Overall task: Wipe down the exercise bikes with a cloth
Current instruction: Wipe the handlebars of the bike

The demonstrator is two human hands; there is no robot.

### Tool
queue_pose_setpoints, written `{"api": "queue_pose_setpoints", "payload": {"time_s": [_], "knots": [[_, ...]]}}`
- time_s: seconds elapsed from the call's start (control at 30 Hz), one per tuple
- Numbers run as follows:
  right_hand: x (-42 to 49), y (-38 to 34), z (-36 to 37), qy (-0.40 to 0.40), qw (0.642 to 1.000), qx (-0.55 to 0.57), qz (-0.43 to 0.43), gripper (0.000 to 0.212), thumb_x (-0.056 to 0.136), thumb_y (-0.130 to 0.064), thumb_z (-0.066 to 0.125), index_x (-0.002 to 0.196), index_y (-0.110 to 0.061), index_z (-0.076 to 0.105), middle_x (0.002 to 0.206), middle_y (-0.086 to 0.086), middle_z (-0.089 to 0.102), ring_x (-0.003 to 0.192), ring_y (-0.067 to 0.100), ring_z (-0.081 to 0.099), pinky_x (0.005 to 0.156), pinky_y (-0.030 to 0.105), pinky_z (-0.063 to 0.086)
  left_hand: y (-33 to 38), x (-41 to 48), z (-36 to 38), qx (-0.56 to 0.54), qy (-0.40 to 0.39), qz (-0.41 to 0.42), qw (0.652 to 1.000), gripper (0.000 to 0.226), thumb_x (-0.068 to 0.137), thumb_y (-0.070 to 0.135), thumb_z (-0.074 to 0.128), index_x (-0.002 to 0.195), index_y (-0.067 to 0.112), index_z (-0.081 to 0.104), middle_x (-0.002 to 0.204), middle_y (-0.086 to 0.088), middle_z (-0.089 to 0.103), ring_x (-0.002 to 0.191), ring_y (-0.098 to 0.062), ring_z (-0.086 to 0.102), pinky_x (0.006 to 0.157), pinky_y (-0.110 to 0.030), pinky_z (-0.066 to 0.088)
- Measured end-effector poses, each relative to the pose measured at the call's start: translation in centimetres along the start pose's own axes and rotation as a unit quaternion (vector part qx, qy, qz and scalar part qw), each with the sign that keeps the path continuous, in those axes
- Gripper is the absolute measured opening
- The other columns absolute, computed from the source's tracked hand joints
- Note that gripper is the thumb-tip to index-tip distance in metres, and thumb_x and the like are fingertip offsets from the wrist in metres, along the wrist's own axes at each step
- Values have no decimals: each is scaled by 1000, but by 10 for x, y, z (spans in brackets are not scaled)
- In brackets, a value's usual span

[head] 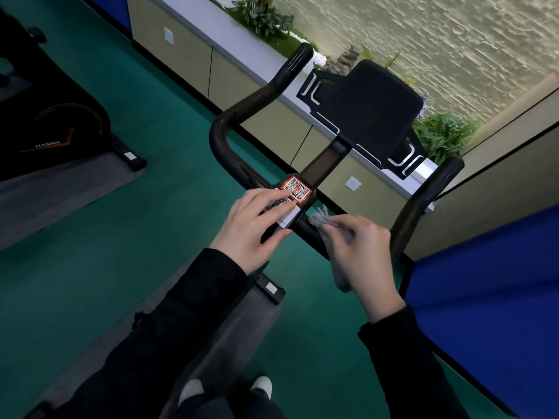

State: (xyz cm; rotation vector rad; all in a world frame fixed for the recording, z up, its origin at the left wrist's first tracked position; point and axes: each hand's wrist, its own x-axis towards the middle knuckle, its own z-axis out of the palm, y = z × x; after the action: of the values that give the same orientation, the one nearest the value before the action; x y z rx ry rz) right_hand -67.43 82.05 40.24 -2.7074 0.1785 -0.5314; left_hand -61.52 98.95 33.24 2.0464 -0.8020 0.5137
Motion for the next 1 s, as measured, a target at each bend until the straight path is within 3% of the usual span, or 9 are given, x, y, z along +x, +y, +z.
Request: {"api": "queue_pose_setpoints", "payload": {"time_s": [0.13,0.37,0.57,0.67,0.83,1.0], "knots": [[23,-12,12,-53,997,25,48,13,86,-19,66,94,-13,74,93,5,73,90,20,65,79,19,41,0,0,0,-5,7,-6,1000,38,80,17,69,117,9,64,126,-3,58,113,-20,45,91,-44,43],[34,17,-13,-188,977,28,95,16,87,-22,66,96,-10,72,88,0,66,86,8,56,69,7,31,-1,-2,1,-14,-4,-2,1000,38,85,25,59,118,8,63,126,-5,57,115,-21,44,92,-47,43],[46,14,-10,-248,961,20,121,18,89,-24,64,97,-10,72,91,1,65,89,11,57,67,14,34,-3,-2,1,-20,-6,0,1000,38,85,25,60,119,8,64,127,-5,57,115,-21,44,90,-50,44],[40,29,-24,-276,952,-34,126,17,88,-26,65,93,-11,72,92,7,69,92,18,61,74,24,43,-3,-1,1,-19,-8,1,1000,38,85,26,60,119,9,64,126,-5,57,114,-23,46,89,-51,44],[27,25,-16,-179,977,-11,117,14,86,-25,66,84,-13,71,82,2,67,83,13,58,68,13,35,-3,-1,1,-14,-6,-7,1000,37,85,24,59,118,8,64,127,-6,57,113,-25,46,90,-52,44],[-2,21,-18,-70,994,27,77,12,89,-21,64,88,-12,71,83,-2,71,83,13,64,75,24,47,-4,-2,3,-22,-5,0,1000,38,85,23,62,120,8,63,128,-5,56,115,-25,46,91,-51,44]]}}
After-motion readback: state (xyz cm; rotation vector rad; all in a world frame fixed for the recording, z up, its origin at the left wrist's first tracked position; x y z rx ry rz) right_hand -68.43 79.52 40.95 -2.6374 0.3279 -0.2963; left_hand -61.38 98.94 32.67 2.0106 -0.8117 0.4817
